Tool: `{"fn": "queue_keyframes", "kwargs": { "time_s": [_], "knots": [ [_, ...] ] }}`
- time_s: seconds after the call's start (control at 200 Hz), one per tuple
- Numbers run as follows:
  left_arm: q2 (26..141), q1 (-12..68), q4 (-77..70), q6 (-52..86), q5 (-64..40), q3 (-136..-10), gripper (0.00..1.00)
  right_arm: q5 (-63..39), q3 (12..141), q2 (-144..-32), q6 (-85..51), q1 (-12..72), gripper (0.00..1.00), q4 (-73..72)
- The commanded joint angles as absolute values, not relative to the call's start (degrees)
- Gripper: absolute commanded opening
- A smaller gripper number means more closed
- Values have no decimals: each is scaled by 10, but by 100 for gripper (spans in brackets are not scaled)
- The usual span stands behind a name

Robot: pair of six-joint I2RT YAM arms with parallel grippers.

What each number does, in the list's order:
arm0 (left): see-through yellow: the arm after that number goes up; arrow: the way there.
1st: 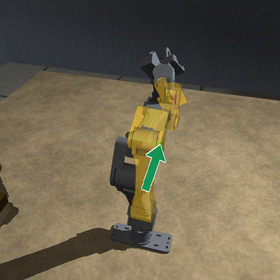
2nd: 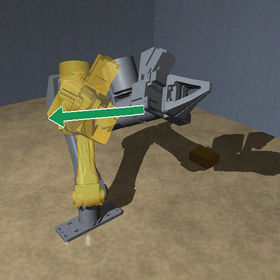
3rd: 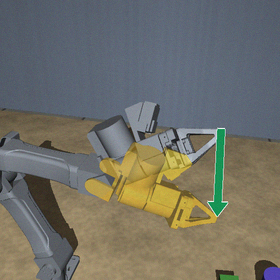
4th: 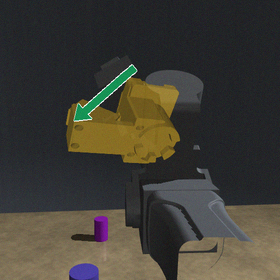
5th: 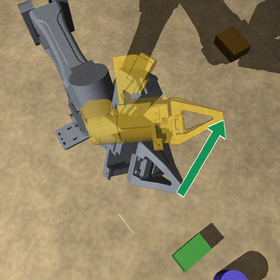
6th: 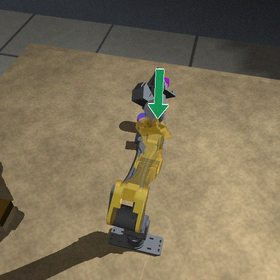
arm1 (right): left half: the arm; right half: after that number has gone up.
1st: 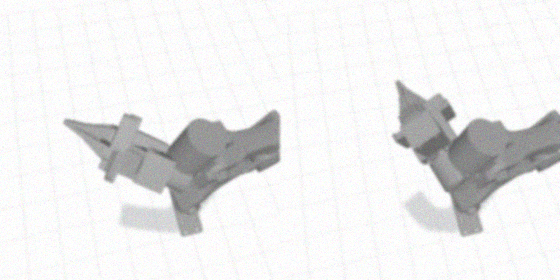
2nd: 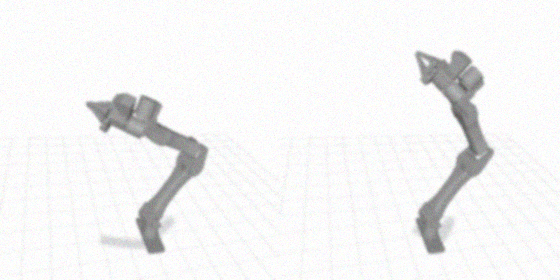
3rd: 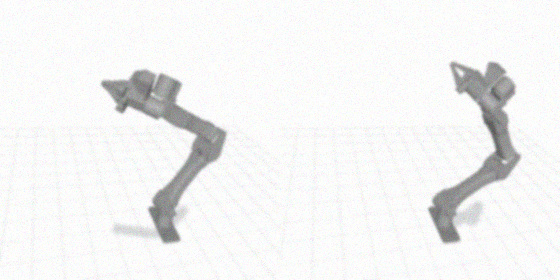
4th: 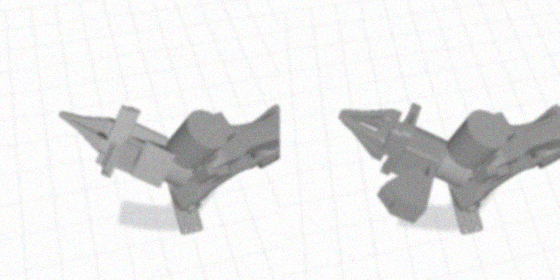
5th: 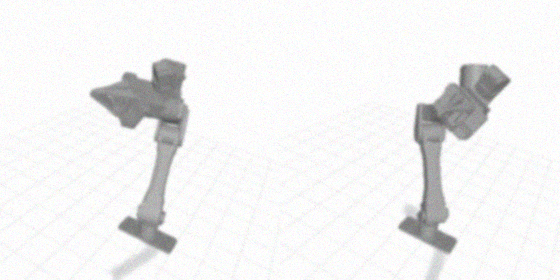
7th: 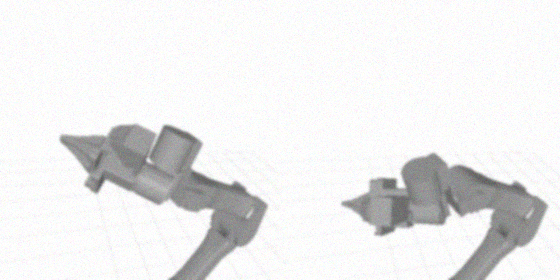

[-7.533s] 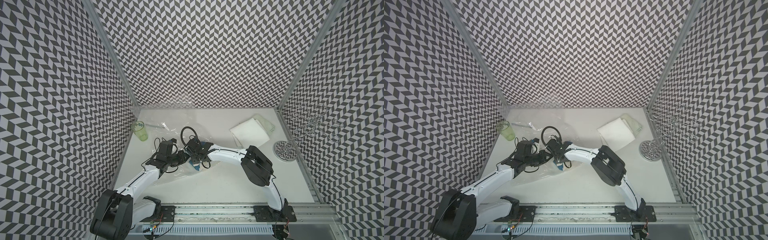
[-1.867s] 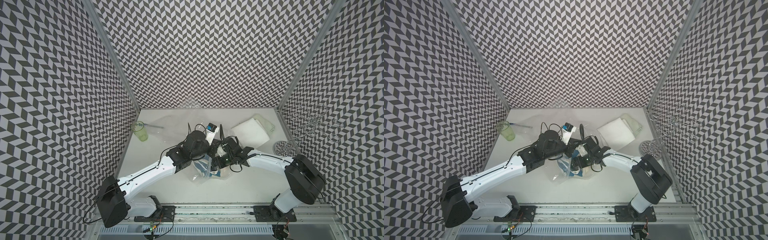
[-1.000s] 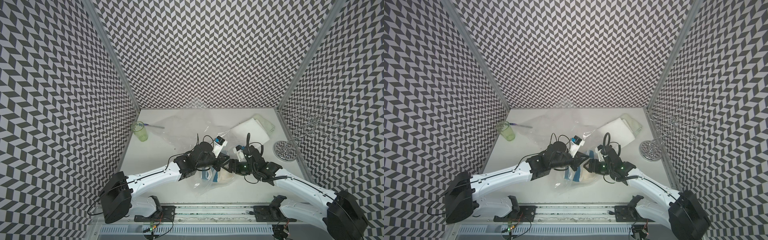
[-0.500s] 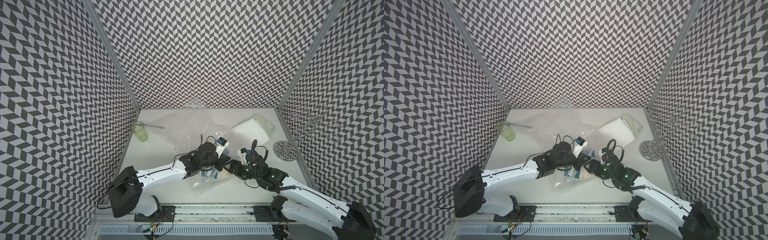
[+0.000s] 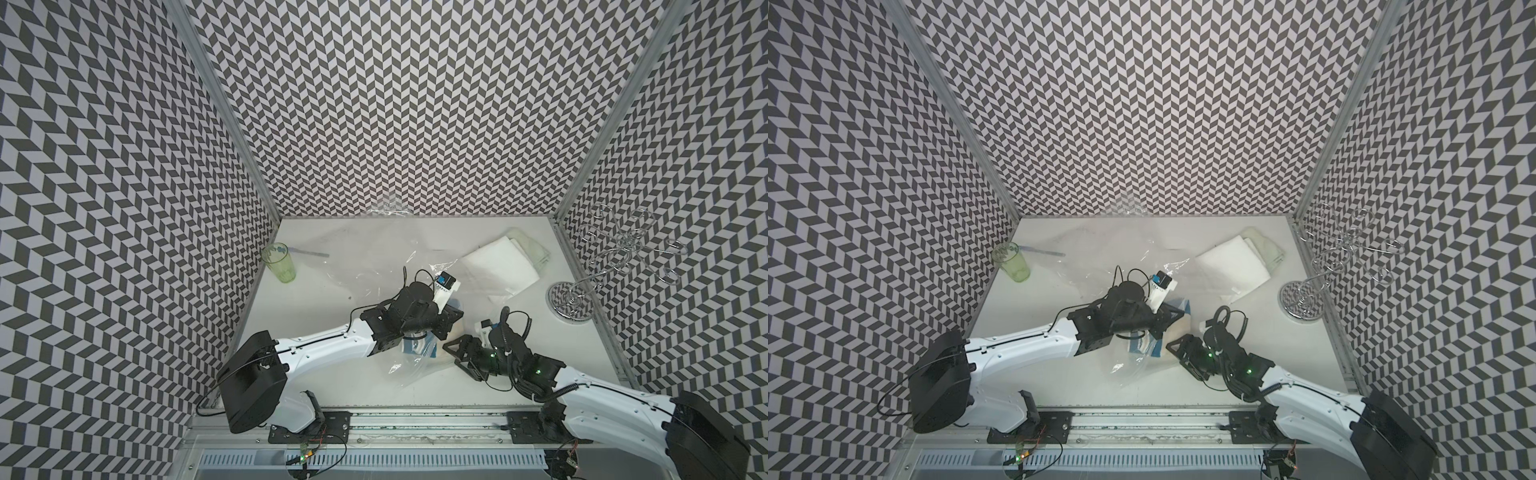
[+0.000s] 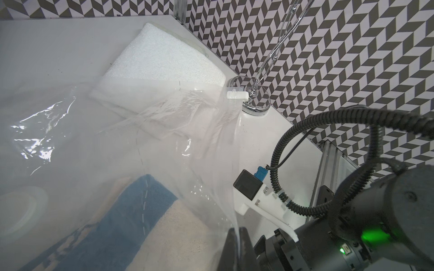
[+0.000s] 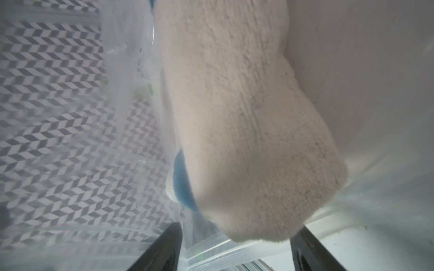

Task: Place the folded towel into the vacuum bag
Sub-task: Place the towel in the vacuum bag.

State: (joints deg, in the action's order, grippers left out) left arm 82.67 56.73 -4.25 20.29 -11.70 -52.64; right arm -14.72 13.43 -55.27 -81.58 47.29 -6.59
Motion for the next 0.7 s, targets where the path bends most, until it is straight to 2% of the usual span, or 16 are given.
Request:
{"fn": "queue_keyframes", "kwargs": {
  "time_s": [0.0,0.17,0.225,0.356,0.546,0.696],
  "knots": [
    [836,575,-60,203,-132,-540,0,-107,134,-565,-865,481,74,-132],
    [846,576,-64,199,-146,-538,0,-25,139,-596,-894,489,68,-157],
    [851,576,-65,195,-155,-539,0,-17,148,-618,-883,490,61,-179],
    [872,572,-47,173,-161,-557,0,-23,177,-672,-833,489,38,-208],
    [874,560,-39,163,-165,-559,0,-40,232,-727,-660,474,20,-172],
    [878,554,-35,155,-169,-566,0,-137,293,-798,-507,456,12,-120]
  ]
}}
